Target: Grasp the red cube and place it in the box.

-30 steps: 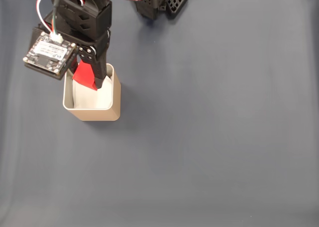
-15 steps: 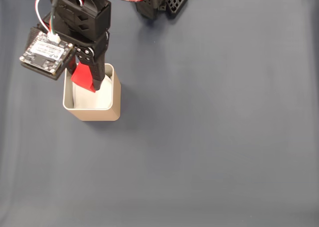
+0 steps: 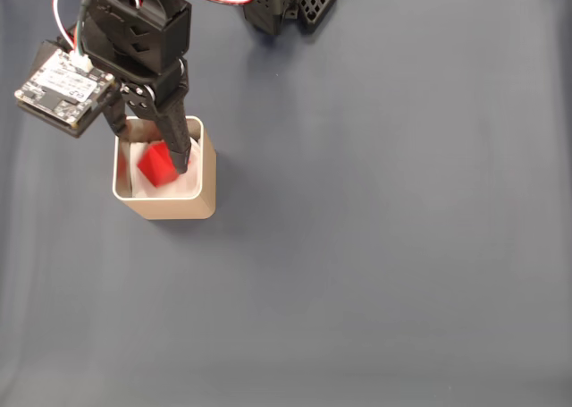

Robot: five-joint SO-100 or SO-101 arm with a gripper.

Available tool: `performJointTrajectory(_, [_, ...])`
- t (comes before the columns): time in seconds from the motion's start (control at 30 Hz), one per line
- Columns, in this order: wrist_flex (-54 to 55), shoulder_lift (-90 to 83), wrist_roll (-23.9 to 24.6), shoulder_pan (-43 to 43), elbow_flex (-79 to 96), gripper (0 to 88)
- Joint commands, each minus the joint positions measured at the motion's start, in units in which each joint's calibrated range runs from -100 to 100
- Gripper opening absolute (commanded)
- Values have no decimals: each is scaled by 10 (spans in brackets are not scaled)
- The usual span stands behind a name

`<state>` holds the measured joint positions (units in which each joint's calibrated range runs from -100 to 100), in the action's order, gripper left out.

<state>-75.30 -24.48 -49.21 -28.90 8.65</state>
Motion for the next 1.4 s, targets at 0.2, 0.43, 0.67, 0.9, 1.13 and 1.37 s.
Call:
performJointTrajectory(0.2, [19,-6,5,-14,-28,365])
performJointTrajectory(0.43, [24,-15,5,-17,-22,370])
performJointTrajectory(0.67, [29,-20,5,-21,-17,371])
performJointTrajectory(0.9, [36,-24,7,-24,-16,371])
performJointTrajectory(1.13, [38,-30,4,-26,-11,308])
performJointTrajectory(1.37, [38,-40,0,-26,-3,90])
